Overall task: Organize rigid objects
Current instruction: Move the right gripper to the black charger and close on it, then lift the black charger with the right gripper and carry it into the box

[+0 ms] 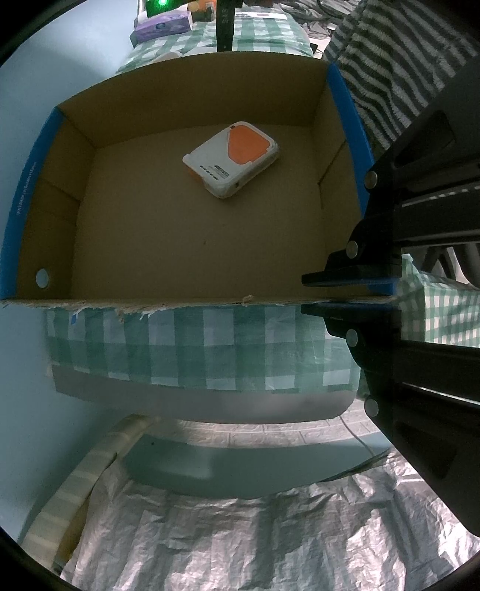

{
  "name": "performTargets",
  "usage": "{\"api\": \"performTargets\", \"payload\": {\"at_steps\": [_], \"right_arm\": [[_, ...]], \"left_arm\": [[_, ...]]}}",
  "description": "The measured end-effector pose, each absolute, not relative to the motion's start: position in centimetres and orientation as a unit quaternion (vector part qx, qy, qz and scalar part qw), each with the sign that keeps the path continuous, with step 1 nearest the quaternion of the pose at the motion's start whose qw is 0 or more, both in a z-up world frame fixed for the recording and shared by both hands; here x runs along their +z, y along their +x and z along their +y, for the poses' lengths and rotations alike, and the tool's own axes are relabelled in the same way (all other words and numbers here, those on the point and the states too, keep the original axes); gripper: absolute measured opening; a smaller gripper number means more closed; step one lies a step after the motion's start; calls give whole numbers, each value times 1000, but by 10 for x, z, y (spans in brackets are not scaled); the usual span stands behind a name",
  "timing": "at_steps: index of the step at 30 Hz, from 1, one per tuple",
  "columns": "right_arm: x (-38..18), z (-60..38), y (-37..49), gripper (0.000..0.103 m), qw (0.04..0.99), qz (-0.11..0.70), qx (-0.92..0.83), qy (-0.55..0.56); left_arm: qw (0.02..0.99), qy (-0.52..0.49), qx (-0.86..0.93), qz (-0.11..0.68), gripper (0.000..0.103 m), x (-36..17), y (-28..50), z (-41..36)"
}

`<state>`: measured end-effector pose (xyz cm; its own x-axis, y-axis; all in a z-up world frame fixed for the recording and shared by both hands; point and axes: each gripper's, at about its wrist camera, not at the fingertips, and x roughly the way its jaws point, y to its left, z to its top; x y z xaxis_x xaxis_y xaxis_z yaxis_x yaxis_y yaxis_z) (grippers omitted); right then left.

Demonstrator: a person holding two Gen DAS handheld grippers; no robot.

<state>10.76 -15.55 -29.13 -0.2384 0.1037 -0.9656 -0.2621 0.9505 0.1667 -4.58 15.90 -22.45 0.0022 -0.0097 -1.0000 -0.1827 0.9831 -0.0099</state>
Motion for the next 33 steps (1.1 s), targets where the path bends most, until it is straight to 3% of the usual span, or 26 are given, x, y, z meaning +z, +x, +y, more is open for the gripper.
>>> {"api": "performTargets", "payload": {"at_steps": [8,13,19,22,33], "right_arm": [[-317,-152,109,60,607,783,127,-39],[-321,-146,111,48,617,773,137,-59],[-321,-117,95,41,611,747,194,-175],[-320,-104,84,40,602,729,227,-234],[-332,-95,86,40,599,741,213,-217]], "left_arm": [[702,-66,59,707,7,-226,-44,159],[700,-64,58,708,8,-227,-43,160],[700,-64,59,708,7,-227,-42,160],[700,-64,59,708,7,-227,-42,160],[700,-64,58,709,8,-227,-42,159]]}}
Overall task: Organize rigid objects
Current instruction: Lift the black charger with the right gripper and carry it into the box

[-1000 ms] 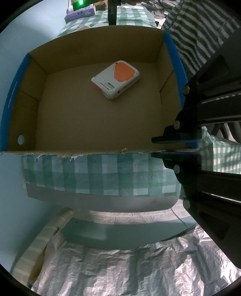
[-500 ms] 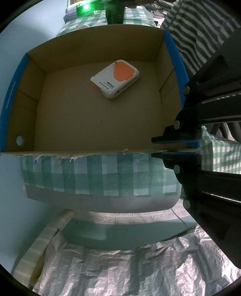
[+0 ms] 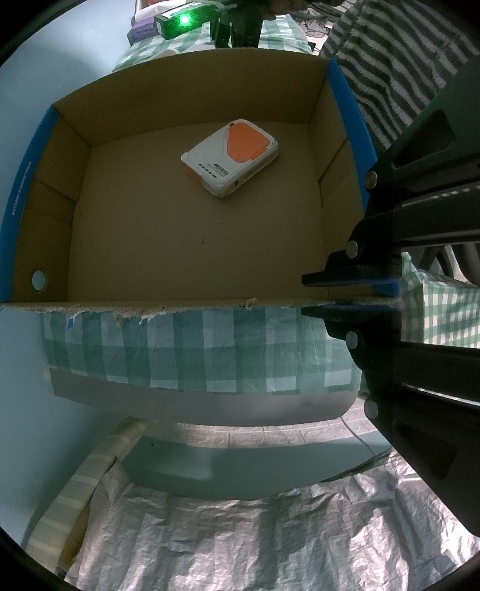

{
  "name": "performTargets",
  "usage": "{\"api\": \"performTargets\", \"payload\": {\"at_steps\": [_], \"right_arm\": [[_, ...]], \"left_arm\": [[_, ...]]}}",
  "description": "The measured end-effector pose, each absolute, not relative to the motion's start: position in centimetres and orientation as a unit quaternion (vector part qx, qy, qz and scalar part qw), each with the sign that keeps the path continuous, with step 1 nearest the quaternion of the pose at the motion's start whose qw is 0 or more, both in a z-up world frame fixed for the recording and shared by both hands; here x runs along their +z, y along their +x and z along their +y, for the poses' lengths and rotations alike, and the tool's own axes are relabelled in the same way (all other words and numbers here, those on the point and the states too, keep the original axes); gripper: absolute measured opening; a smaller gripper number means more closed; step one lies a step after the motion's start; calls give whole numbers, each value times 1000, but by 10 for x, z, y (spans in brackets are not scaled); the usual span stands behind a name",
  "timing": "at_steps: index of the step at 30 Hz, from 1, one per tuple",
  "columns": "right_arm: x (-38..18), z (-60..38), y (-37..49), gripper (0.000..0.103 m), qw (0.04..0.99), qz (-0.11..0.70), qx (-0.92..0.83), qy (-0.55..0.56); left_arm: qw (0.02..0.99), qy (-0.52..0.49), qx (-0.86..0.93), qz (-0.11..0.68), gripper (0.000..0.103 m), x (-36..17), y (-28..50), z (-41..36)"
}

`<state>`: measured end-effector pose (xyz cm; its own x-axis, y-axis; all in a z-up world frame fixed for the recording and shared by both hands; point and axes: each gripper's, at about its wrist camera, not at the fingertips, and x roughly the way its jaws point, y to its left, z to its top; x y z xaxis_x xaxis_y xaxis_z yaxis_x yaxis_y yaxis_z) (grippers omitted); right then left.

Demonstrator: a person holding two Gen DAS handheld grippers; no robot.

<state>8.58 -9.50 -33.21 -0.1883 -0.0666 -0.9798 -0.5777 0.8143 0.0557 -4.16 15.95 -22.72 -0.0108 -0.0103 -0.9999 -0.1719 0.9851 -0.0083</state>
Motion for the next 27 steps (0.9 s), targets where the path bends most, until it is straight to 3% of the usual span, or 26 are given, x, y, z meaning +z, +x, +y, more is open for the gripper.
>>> {"api": "performTargets", "payload": {"at_steps": [8,27], "right_arm": [[-327,-97,68,37,601,734,228,-218],[-251,-108,75,37,618,709,267,-210]], "left_arm": [[701,-63,57,708,7,-228,-42,160],[701,-64,55,708,7,-227,-44,161]]}}
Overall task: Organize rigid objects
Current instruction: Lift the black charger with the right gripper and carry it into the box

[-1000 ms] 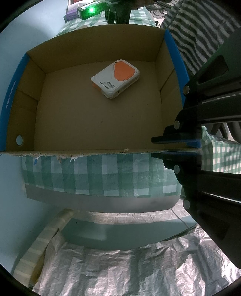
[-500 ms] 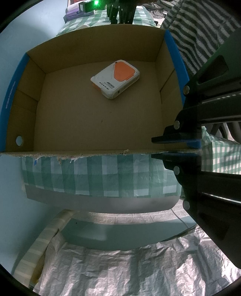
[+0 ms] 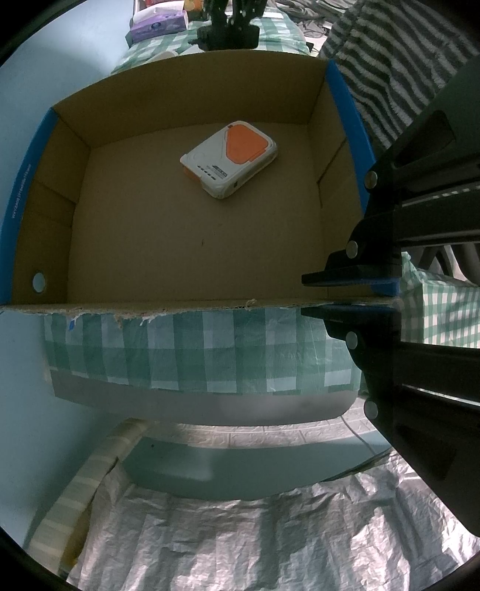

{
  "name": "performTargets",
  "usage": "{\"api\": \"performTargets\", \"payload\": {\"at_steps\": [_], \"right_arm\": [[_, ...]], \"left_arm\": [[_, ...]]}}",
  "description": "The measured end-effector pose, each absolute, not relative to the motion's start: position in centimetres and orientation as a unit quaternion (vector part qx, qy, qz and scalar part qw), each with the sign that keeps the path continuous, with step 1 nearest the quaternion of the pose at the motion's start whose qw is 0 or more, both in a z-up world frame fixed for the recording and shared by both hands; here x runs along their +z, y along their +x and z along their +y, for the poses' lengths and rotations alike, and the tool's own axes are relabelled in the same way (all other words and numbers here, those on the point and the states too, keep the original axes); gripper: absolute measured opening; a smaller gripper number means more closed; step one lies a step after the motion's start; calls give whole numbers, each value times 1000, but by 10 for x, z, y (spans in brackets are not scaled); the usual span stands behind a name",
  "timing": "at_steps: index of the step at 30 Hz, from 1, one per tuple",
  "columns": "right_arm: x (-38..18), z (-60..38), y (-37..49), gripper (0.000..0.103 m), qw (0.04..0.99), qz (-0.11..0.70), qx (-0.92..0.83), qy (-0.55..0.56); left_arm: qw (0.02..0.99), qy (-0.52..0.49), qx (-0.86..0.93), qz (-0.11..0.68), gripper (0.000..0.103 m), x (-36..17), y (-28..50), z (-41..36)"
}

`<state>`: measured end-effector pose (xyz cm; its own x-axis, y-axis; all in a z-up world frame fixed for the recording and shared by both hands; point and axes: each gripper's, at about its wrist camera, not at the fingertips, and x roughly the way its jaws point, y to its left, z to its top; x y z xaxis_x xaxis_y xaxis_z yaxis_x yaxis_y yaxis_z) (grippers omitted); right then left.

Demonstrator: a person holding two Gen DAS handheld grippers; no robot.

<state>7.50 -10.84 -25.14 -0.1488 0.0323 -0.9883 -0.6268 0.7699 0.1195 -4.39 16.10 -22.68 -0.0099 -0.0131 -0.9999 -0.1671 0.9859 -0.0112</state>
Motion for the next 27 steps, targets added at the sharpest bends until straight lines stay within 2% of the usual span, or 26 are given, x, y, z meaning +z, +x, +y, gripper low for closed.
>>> {"api": "performTargets", "payload": {"at_steps": [11,19,27], "right_arm": [[-174,-63,72,37,636,662,339,-206],[-171,-9,48,37,622,641,385,-234],[-207,24,25,37,584,647,407,-273]], "left_arm": [[700,-65,56,709,8,-225,-44,160],[700,-64,56,709,7,-225,-43,160],[701,-67,55,708,8,-223,-44,160]]}}
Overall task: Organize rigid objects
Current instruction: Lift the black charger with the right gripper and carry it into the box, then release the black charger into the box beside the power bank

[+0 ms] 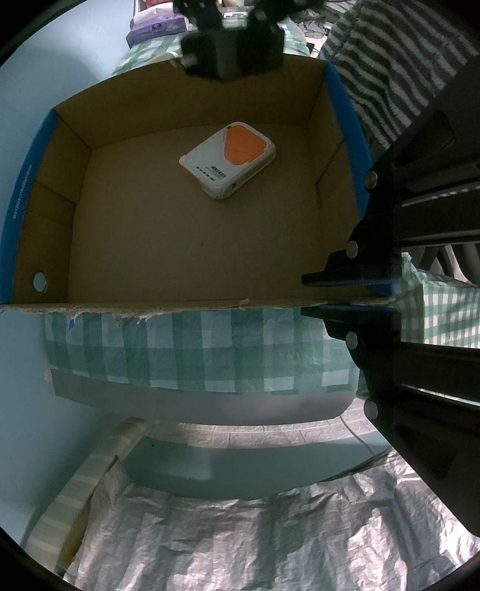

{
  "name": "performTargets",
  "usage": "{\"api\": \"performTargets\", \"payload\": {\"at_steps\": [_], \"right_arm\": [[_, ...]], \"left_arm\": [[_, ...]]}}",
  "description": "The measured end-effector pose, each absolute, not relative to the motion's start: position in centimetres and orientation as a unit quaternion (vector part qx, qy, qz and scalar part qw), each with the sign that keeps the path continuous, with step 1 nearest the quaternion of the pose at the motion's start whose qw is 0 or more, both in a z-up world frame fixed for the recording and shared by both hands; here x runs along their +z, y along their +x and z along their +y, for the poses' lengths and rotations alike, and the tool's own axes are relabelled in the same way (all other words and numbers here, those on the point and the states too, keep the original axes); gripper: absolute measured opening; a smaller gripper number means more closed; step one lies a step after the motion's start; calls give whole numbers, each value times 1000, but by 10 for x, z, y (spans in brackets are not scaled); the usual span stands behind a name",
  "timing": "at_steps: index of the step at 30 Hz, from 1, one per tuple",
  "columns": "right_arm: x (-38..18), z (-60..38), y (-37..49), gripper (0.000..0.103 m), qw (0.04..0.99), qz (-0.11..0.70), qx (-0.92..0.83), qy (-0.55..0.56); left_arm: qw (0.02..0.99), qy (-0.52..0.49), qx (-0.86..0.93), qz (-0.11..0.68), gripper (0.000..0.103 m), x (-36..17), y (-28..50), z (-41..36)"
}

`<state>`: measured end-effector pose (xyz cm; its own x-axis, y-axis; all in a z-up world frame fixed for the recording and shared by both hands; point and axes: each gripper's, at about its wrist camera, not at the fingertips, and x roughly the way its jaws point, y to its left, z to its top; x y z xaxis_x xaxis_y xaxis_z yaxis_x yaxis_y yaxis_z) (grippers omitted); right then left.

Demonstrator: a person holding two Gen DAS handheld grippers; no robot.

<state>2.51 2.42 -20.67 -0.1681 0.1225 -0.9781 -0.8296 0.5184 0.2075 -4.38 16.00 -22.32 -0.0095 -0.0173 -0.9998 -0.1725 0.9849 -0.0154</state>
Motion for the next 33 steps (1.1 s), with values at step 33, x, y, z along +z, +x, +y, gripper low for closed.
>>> {"api": "performTargets", "payload": {"at_steps": [33], "right_arm": [[-247,35,7,47,562,660,409,-284]], "left_arm": [[697,-69,58,711,8,-225,-45,160]]}}
